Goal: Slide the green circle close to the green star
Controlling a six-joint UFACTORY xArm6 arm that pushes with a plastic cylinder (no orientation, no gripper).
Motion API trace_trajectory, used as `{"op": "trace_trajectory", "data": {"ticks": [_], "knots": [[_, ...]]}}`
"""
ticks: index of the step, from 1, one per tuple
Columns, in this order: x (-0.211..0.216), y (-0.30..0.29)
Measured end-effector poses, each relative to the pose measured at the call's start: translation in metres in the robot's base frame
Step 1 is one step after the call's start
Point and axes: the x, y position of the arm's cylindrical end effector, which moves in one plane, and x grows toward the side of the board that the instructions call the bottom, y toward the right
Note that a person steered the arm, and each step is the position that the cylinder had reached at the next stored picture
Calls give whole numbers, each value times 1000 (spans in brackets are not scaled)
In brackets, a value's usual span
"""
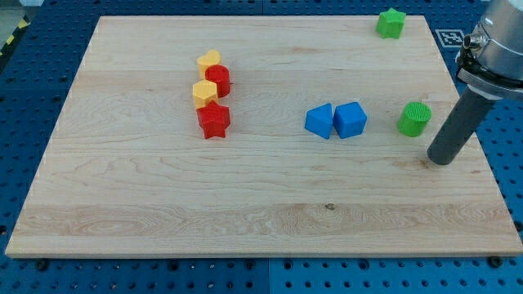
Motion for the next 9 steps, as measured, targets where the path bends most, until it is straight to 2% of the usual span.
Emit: {"op": "trace_trajectory", "data": {"ticks": [4,7,9], "knots": [[-86,-25],[-187,-31],[-217,-33]]}}
